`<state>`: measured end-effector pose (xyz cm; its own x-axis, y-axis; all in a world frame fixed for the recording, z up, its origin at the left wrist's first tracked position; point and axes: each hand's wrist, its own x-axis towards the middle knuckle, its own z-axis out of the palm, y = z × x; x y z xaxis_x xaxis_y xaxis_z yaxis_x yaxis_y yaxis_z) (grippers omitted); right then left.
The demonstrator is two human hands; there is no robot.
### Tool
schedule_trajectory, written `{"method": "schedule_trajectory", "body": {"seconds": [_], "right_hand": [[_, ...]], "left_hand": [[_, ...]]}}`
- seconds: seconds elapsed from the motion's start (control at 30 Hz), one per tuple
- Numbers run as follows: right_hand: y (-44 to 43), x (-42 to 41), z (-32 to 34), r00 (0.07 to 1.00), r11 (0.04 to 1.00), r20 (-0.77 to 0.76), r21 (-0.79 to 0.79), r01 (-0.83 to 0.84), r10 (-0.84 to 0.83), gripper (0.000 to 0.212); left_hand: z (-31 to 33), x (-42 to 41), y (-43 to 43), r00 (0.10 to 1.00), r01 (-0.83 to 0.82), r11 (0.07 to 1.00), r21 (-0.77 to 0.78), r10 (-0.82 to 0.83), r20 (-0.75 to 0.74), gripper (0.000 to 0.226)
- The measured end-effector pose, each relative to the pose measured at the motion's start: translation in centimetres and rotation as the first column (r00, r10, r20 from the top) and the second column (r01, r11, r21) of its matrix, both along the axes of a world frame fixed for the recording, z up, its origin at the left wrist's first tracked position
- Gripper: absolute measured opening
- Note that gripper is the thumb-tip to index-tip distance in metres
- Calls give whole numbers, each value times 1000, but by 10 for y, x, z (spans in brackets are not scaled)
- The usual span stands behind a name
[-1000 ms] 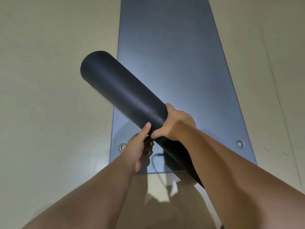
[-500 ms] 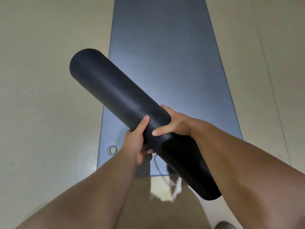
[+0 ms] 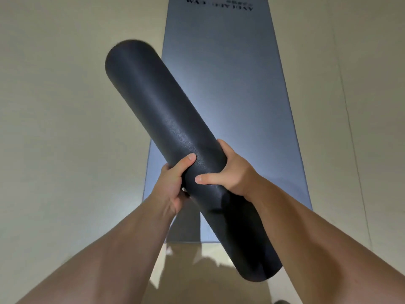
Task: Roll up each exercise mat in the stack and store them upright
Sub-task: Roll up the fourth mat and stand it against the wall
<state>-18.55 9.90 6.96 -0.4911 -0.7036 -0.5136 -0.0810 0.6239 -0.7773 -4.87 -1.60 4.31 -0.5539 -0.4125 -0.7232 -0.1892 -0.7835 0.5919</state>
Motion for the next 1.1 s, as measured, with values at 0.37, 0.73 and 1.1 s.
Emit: {"method": "schedule_trajectory", "body": {"seconds": [0.37, 0.73, 1.1], "right_hand": [[-82, 79, 393, 989, 963, 65, -227, 145, -134, 126], [-213, 206, 749, 961, 817, 223, -515, 258, -163, 113], [-394, 204, 755, 943, 769, 313, -573, 282, -114, 104]], "left_hand": [[416, 52, -86, 990, -23, 887, -462, -43, -133, 92], [792, 183, -232, 943, 38, 741, -671, -249, -221, 97], [821, 176, -417, 946, 108, 704, -702, -291, -145, 96]]}}
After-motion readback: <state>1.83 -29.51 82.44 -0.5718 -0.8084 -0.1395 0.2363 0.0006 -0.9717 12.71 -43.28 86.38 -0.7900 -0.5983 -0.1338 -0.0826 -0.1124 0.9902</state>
